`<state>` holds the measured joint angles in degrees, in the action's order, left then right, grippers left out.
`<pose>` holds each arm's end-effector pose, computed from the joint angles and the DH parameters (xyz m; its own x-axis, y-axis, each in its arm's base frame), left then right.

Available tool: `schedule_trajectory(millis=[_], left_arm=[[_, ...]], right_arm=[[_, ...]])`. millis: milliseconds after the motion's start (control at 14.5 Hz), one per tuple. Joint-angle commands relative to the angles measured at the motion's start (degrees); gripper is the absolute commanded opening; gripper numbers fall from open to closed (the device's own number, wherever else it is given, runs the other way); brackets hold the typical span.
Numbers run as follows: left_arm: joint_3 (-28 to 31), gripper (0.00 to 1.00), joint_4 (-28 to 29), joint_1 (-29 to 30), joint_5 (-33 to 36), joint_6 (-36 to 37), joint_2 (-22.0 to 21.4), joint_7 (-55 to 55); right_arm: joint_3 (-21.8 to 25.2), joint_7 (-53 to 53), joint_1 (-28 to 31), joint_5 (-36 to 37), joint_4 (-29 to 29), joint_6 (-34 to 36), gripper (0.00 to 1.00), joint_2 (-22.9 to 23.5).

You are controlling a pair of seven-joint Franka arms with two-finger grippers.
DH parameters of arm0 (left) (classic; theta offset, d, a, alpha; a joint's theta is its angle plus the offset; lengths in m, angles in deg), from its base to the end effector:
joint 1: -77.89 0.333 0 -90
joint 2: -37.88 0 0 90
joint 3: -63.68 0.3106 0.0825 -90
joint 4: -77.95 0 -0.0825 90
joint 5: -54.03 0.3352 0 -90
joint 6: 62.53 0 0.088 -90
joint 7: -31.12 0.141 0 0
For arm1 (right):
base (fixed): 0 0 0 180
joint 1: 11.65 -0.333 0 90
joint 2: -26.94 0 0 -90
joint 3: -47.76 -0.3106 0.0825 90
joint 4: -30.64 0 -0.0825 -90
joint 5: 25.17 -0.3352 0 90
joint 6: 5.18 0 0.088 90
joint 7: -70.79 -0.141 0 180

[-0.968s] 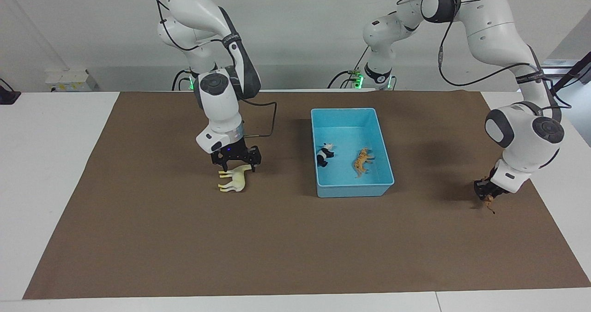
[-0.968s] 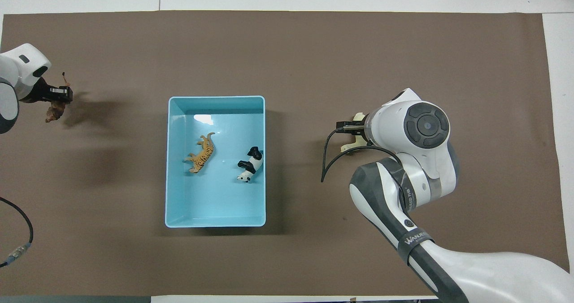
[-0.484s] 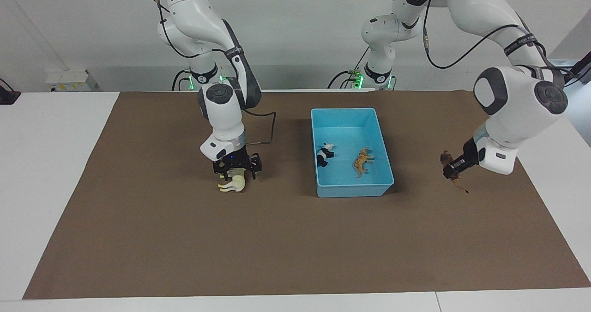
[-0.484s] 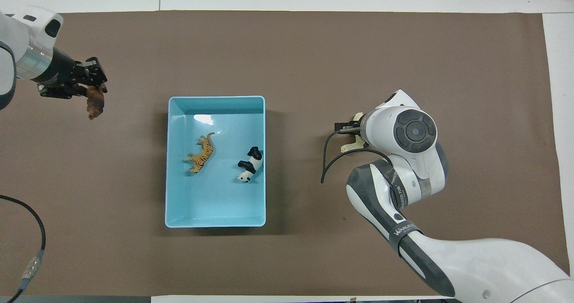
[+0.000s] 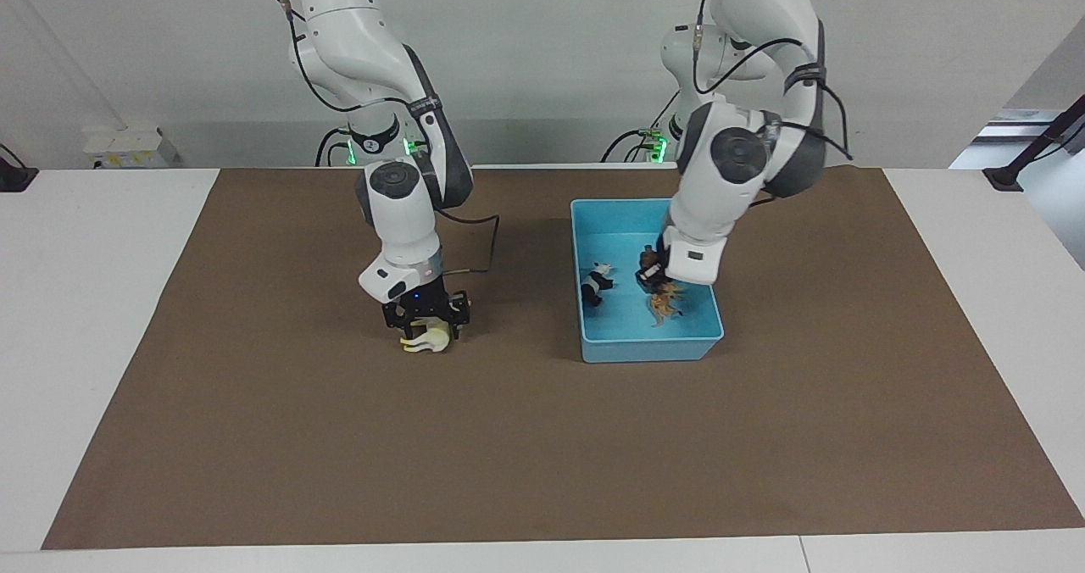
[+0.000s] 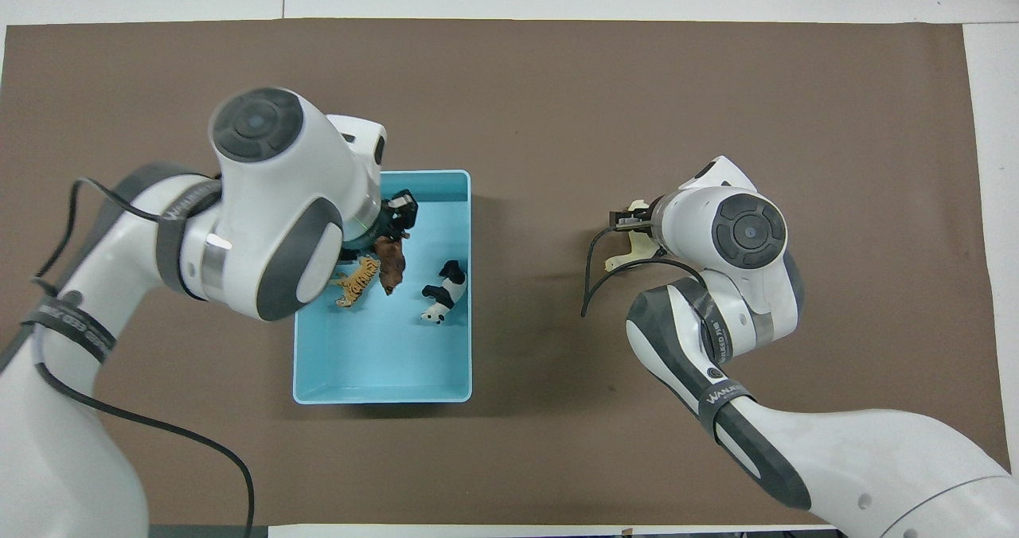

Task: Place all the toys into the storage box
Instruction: 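Lower the brown horse into the box and open the left gripper, then lift the cream horse with the right gripper while the left gripper withdraws, then lower the cream horse into the box and open the right gripper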

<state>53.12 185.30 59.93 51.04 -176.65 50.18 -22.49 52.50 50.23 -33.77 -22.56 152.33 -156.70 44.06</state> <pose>0.4854 -0.2646 0.3782 0.8868 0.4453 -0.1238 0.4458 -0.8948 -0.0257 0.5435 0.1717 0.2900 0.9744 -0.0142 0.2244 -0.0085 -0.9996 -0.0262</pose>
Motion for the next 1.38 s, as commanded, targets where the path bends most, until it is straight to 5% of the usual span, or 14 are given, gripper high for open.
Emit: schedule_trajectory(millis=[0,69,277,553,968,1106,1314], left_arm=[[1.4,0.63,8.7,-0.4,-0.8,-3.5,-6.1,1.3],[1.5,1.0,8.2,-0.2,-0.8,-2.9,-6.1,1.2],[2.3,1.0,7.5,1.9,0.6,0.8,-9.6,3.9],[2.4,1.0,0.7,14.8,1.0,11.7,-10.6,18.9],[4.6,1.0,-10.8,22.1,6.1,23.3,-10.6,48.0],[6.3,1.0,-13.3,21.1,6.1,25.7,-9.9,50.2],[9.9,1.0,-18.7,17.0,5.7,28.9,-4.9,50.4]], right_arm=[[-0.6,-1.9,1.1,0.9,0.9,-1.6,0.0,-0.1],[-0.6,-1.9,1.1,0.9,0.7,-1.1,0.0,-0.1],[-0.5,-1.5,1.1,0.9,-0.5,1.7,0.0,-0.1],[-0.6,-1.4,0.6,0.9,-7.1,13.8,0.0,-1.9],[-2.6,-12.7,-5.2,-3.9,-36.6,44.6,0.0,-0.4],[-2.6,-21.4,-9.7,-7.9,-43.9,44.1,0.0,3.3],[-2.6,-27.4,-16.3,-15.2,-45.1,31.4,0.0,5.1]])
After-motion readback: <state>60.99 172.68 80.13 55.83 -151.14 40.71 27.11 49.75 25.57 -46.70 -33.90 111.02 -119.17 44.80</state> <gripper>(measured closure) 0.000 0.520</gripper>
